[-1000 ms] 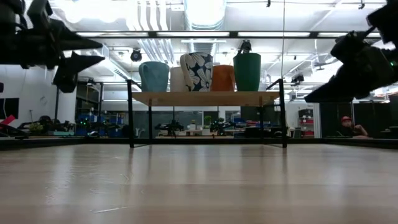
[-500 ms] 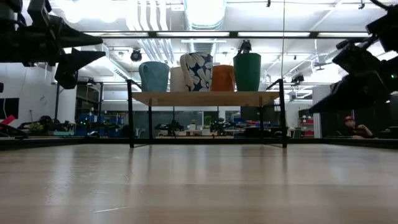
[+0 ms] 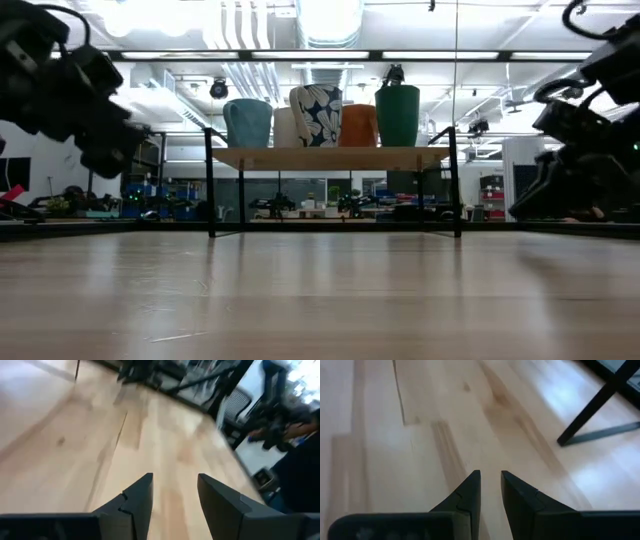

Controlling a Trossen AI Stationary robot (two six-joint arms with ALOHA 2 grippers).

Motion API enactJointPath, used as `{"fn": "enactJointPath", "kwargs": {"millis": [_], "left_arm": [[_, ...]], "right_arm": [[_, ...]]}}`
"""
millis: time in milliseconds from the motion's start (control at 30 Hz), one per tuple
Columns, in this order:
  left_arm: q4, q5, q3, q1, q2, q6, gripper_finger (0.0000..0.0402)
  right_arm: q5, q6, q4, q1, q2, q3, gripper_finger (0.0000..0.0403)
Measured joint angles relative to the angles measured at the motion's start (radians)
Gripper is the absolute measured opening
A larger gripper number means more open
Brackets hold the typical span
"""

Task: Stack small to large cups/mugs on shelf
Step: Return to Home Position

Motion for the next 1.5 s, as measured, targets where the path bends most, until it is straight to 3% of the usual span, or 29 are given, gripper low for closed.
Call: {"fn": "enactJointPath", "kwargs": {"millis": [200, 533, 1500], "left_arm": [[-0.004, -0.014, 0.000, 0.001, 0.131, -0.077, 0.0141], [0.025, -0.096, -0.002, 0.001, 0.242, -0.234, 0.0141], [0.053, -0.100, -0.001, 0.001, 0.402, -0.234, 0.0141]], "right_arm": [[0.001, 0.019, 0.002, 0.000, 0.083, 0.000, 0.0068], [0.004, 0.019, 0.031, 0.000, 0.086, 0.000, 0.0068], [0.004, 0.019, 0.029, 0.000, 0.087, 0.000, 0.0068]]}}
